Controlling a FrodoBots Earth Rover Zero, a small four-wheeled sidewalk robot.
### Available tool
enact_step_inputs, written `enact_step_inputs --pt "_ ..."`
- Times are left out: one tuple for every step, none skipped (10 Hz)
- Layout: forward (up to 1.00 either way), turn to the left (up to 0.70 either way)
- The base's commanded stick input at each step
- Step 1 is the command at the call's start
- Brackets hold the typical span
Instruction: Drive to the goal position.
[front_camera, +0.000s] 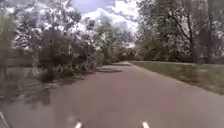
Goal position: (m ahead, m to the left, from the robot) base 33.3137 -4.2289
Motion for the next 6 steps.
enact_step_inputs --pt "1.00 0.00" --pt "1.00 -0.16" --pt "1.00 -0.27" --pt "1.00 0.00" --pt "1.00 0.00" --pt "1.00 0.00"
